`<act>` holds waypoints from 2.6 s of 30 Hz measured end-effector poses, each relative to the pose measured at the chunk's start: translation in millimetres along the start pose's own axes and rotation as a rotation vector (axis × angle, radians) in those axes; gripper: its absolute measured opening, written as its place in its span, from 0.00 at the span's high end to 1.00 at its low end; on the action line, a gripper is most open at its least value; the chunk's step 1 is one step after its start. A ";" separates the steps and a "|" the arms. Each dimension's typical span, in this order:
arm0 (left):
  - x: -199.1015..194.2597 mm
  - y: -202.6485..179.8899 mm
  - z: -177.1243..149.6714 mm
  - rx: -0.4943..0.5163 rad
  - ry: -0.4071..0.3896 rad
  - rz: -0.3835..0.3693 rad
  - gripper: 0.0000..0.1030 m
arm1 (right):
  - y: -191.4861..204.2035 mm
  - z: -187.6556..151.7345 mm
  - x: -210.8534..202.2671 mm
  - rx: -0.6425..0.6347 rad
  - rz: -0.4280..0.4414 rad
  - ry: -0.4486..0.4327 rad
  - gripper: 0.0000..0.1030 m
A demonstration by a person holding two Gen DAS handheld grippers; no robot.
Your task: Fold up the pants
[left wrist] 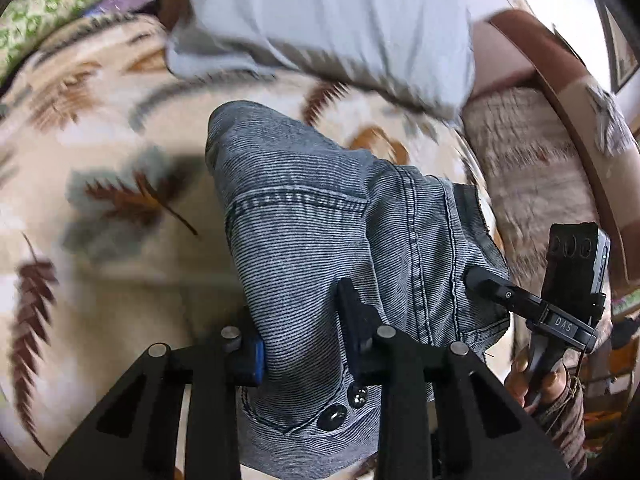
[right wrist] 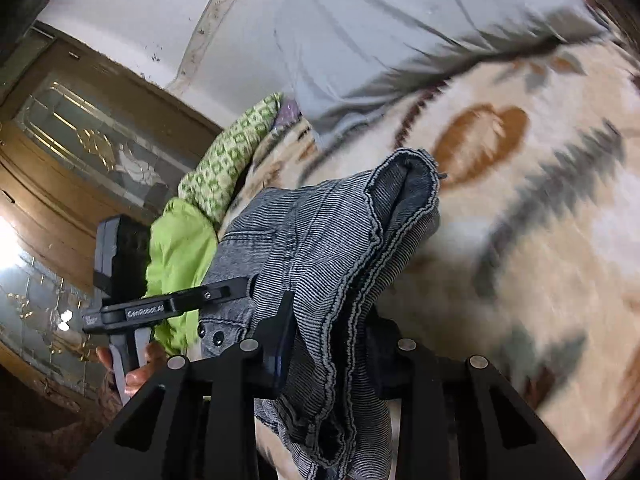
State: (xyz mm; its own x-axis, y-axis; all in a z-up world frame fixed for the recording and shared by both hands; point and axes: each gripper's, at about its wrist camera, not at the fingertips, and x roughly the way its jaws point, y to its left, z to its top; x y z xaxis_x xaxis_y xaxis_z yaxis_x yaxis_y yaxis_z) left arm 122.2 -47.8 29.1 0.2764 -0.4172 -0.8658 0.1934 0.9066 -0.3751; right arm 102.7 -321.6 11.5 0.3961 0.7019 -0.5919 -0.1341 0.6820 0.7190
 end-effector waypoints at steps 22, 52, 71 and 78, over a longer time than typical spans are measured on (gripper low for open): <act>34.7 68.6 -8.3 -0.143 -0.111 0.248 0.20 | -23.8 1.5 70.2 -0.073 -0.576 0.065 0.00; -23.6 22.3 -105.7 -0.013 -0.270 0.570 0.20 | 80.0 -93.9 -31.4 -0.268 -0.809 -0.120 0.01; -28.0 -5.1 -127.1 0.043 -0.203 0.431 0.20 | 103.7 -122.2 -40.9 -0.341 -0.840 -0.136 0.01; -34.4 -9.2 -127.6 0.046 -0.220 0.401 0.20 | 101.2 -124.9 -40.8 -0.330 -0.840 -0.127 0.01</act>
State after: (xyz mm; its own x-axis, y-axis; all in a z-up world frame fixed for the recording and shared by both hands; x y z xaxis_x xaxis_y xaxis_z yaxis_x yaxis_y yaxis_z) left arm -9.2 -33.7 20.0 0.5304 -0.0425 -0.8467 0.0711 0.9975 -0.0056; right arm -40.5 -255.5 62.9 0.5757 -0.0666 -0.8149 -0.0020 0.9966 -0.0828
